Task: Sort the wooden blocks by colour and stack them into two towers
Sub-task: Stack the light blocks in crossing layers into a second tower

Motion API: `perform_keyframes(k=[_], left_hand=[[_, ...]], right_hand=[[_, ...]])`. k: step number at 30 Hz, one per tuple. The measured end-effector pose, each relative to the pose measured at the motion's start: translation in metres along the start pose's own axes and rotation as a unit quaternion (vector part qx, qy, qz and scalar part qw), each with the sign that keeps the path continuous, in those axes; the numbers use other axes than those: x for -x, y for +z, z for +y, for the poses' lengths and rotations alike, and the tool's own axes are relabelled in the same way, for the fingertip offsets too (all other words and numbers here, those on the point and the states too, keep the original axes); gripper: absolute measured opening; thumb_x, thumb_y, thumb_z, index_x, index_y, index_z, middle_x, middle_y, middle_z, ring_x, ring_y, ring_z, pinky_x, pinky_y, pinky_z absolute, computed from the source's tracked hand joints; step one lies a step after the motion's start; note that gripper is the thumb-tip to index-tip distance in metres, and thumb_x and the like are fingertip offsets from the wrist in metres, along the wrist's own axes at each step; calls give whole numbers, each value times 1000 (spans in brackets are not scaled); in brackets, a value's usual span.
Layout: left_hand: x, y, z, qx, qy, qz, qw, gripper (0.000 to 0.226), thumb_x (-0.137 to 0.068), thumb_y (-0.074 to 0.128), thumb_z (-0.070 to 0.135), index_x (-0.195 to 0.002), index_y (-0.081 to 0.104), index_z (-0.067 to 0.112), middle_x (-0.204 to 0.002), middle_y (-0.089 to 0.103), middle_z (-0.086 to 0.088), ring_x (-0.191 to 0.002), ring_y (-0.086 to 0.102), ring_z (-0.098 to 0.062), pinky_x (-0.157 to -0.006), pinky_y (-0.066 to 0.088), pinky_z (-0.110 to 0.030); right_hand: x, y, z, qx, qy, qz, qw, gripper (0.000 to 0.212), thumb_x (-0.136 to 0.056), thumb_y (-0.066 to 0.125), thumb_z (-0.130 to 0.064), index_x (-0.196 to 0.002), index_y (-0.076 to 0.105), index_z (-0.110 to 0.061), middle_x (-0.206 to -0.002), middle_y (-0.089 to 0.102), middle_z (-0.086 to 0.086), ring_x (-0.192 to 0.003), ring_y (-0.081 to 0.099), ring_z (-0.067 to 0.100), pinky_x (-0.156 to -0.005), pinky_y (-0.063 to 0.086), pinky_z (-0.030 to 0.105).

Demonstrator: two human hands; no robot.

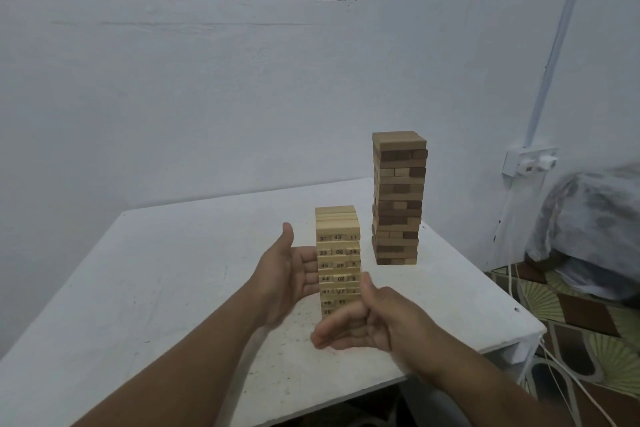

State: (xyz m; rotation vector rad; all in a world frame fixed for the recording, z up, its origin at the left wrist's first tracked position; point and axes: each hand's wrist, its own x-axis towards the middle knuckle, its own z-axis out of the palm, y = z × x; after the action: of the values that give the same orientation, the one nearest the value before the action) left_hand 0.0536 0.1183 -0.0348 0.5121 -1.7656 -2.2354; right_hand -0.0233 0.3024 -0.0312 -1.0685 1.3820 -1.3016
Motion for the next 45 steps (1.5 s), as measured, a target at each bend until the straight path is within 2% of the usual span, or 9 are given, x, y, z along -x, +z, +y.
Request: perform_keyframes(k=[5,10,21,25,28,34,40,42,45], left_hand=[[3,1,1,-1,-4,-10,1000,95,-97,3,66,-116,69,1,-122,67,-25,-113,65,-37,-104,46,-45],[4,7,2,-5,-3,-11,1000,90,-99,5,63,-103,79,11,-121,68,-22,-111,66,-34,-105,46,-44],[9,9,2,-16,7,-10,1000,83,-102,12,56,-102,79,8,-117,70,-22,-105,68,-31,-106,44,-43],[8,8,4,-10,27,4,1000,81,-103,12,55,-106,76,5,-112,72,-20,-96,71,-27,-94,48,-40],[7,5,10,-13,51,12,999,81,-103,11,53,-114,70,-1,-111,72,-21,-93,72,-26,-88,49,-38],[6,11,16,-10,46,2,999,79,-103,12,51,-104,75,4,-105,74,-22,-84,72,-26,-74,54,-31],[7,14,15,2,47,15,999,75,-104,16,50,-104,75,5,-107,73,-23,-90,71,-30,-90,50,-39],[7,15,15,2,50,21,999,74,-104,16,49,-103,76,5,-102,75,-21,-86,72,-27,-87,51,-38],[6,16,14,5,47,23,999,75,-104,17,49,-96,78,7,-91,76,-16,-75,72,-22,-75,52,-33]], right_hand=[[-13,2,1,-13,-1,8,1000,92,-86,25,-71,-106,72,6,-109,72,22,-108,68,34,-105,48,43],[-14,0,-1,-30,14,14,999,92,-83,16,-62,-109,69,9,-109,72,23,-107,69,33,-99,53,36],[-18,3,-3,-47,49,19,998,95,-75,18,-66,-109,69,6,-113,70,23,-109,68,35,-98,53,34],[-17,4,-4,-24,48,11,999,98,-75,17,-69,-110,69,6,-114,70,23,-110,68,34,-101,52,37],[-14,4,-5,-28,14,3,999,104,-78,20,-82,-109,72,2,-112,72,19,-108,69,33,-102,50,42],[-17,5,-16,-27,15,9,999,104,-76,12,-70,-115,66,10,-117,68,27,-112,66,38,-103,50,44],[-19,5,-14,-33,15,14,999,107,-80,9,-74,-116,67,8,-116,69,24,-111,67,35,-105,48,45],[-19,4,-13,-39,8,10,999,110,-82,10,-81,-116,68,6,-114,71,21,-110,68,33,-105,48,45],[-19,3,-13,-38,5,2,999,110,-70,19,-82,-115,69,4,-113,72,20,-109,69,31,-104,49,45]])
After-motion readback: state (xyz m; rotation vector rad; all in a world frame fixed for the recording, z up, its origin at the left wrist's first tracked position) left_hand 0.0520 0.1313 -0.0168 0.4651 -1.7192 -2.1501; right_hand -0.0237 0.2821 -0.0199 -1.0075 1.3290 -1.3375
